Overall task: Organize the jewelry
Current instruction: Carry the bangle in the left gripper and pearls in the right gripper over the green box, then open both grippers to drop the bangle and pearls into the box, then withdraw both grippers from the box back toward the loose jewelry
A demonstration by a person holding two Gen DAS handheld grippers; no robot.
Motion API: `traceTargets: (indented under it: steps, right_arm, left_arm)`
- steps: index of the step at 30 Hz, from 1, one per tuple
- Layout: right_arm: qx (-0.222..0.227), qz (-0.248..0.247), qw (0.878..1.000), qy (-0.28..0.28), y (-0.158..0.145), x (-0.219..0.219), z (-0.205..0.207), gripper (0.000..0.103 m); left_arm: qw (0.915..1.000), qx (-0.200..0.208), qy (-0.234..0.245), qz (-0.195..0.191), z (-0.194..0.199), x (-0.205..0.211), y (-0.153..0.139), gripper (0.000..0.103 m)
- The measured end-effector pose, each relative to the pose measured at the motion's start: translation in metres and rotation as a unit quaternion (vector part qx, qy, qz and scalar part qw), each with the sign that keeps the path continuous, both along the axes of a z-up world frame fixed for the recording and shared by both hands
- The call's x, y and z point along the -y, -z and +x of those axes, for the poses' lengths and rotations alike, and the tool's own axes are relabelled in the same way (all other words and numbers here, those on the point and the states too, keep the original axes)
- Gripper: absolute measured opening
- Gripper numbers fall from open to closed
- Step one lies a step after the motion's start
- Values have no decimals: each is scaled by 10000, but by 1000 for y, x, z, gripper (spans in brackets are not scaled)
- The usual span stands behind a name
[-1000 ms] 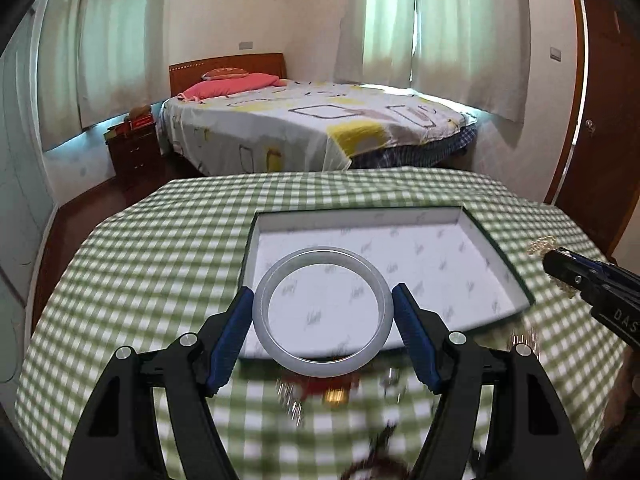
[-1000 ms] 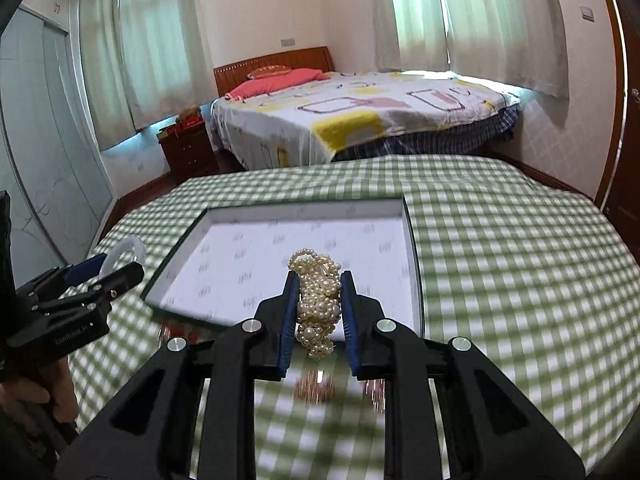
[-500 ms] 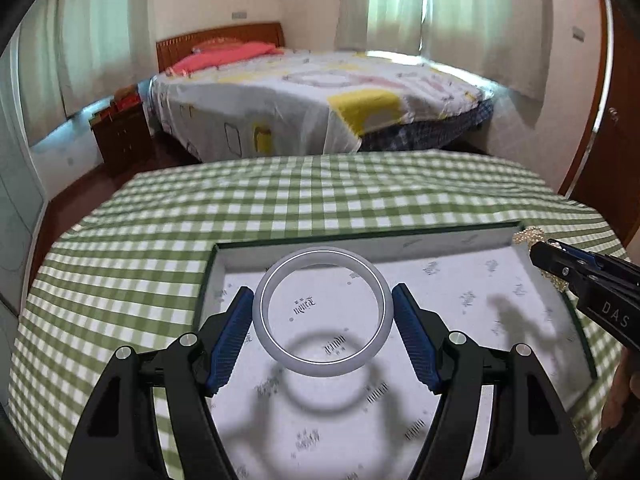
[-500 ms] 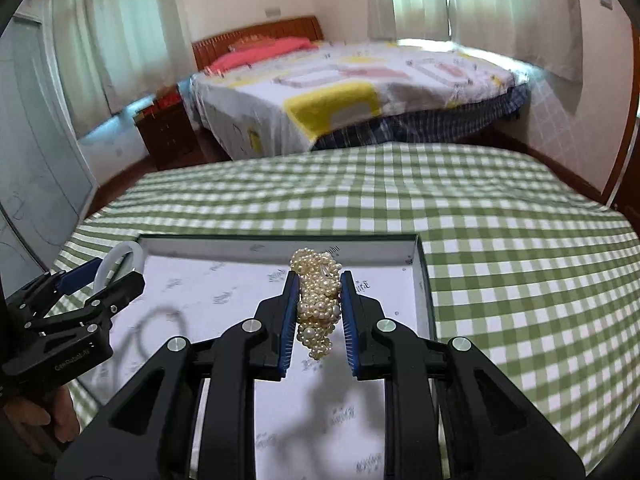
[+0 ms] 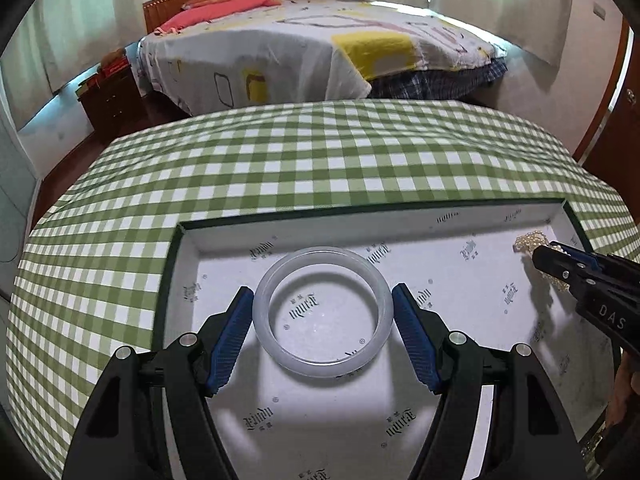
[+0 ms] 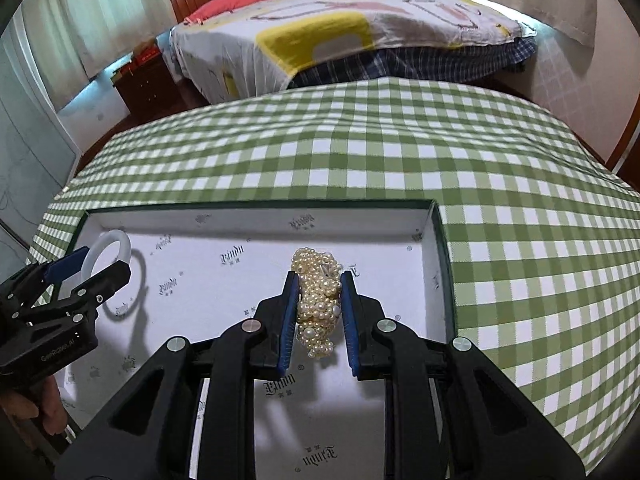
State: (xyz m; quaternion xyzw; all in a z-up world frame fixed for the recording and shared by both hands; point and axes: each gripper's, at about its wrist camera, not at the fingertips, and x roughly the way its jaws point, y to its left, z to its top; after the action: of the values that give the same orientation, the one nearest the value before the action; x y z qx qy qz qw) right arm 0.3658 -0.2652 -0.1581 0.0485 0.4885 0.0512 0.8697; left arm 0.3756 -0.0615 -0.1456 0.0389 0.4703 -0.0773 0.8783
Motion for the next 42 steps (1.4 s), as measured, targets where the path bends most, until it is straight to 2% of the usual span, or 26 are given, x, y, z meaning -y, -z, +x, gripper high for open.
traceTargets:
  steps: [6, 8, 11, 12, 13, 17, 24, 30, 34, 42]
  right_arm:
    - [-30, 53, 10000, -36, 3, 0, 0, 30]
    - [8, 85, 9999, -61, 2, -2, 0, 34]
    - [128, 56, 9999, -58, -1, -3, 0, 41]
    - [186, 39, 9998, -32, -3, -4, -1, 48]
    - [216, 47, 9998, -21, -4, -3, -2, 50]
    - [378, 119, 9992, 76, -8, 2, -6, 50]
    - [1031, 156, 9943, 214, -34, 5, -40, 50]
    - [1474, 99, 9887, 250, -60, 2, -91, 51]
    - [1655, 54, 9858, 269, -70, -1, -130, 51]
    - [1711, -170, 9851, 73, -66, -20, -210, 51]
  left_arm:
    - [9994, -321, -92, -10, 6, -3, 10, 69]
    - [9995, -298, -119, -1, 6, -2, 10, 73]
    - [9998, -107, -159, 0, 4, -2, 6, 75]
    - [9999, -22, -162, -38, 2, -2, 4, 75]
    - [9998, 55, -135, -111, 1, -3, 2, 76]
    - [9991, 312, -106, -258, -4, -3, -7, 77]
    - [9942, 952, -97, -501, -26, -6, -32, 77]
    - [9871, 1548, -58, -409, -79, -11, -56, 77]
    - [9846, 1708, 2, -365, -116, -13, -62, 78]
    - [9822, 1862, 28, -253, -187, -22, -65, 78]
